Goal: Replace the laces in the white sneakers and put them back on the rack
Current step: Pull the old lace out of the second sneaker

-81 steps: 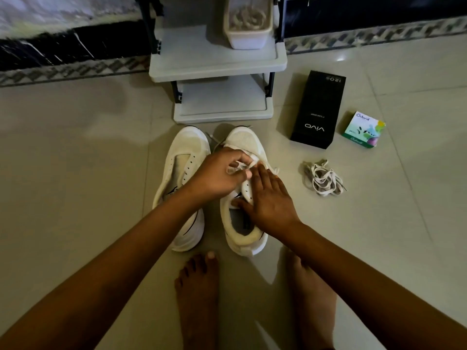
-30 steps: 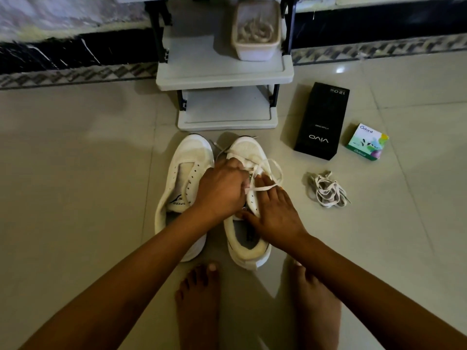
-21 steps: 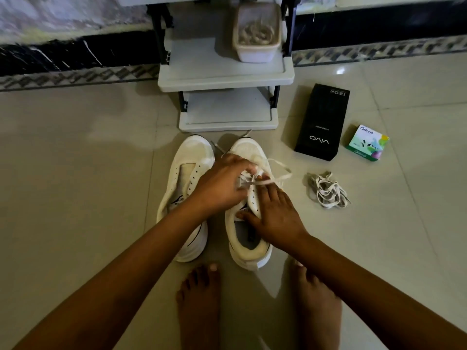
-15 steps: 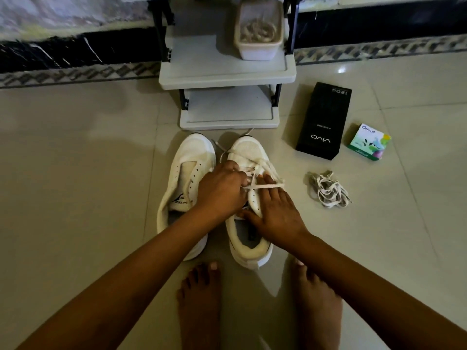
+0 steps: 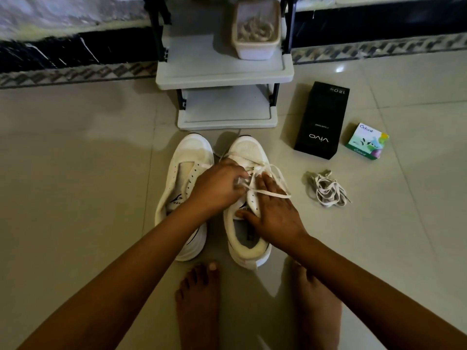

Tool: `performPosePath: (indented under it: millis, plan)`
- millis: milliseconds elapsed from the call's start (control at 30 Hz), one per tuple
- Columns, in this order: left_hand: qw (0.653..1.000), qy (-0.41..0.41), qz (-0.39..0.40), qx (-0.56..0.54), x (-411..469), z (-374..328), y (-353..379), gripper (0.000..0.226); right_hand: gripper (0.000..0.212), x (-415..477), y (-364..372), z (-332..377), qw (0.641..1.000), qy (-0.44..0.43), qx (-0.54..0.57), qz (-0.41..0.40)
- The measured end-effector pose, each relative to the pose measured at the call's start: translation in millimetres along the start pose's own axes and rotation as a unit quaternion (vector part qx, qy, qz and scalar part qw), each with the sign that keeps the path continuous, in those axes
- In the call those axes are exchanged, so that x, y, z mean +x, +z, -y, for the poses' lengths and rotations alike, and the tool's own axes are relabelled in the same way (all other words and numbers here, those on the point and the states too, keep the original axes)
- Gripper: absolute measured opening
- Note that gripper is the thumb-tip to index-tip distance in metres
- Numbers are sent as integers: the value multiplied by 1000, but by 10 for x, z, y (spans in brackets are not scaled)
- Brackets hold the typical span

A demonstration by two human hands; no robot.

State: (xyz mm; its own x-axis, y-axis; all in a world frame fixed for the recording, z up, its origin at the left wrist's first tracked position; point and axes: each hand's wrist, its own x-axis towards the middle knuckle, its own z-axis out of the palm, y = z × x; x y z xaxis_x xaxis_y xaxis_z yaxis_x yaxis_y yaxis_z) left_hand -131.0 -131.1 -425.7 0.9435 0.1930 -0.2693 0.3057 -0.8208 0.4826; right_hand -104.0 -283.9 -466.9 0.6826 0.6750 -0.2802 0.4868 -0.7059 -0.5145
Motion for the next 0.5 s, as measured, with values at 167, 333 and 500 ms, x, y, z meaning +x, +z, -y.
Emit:
performPosePath:
  millis: [167,333,500]
  plan:
    - [990,-33,-16,136,107,-113,43,28,90,1,-9,23,1000,3,-16,15]
    - [991,-7,56,-120,52,-176,-223,13,88,-28,-19,-20,999,8,-31,23]
    - [969,-25,34,-243,-54,-178,-212,6,90,-4,-2,9,998,8,-48,30]
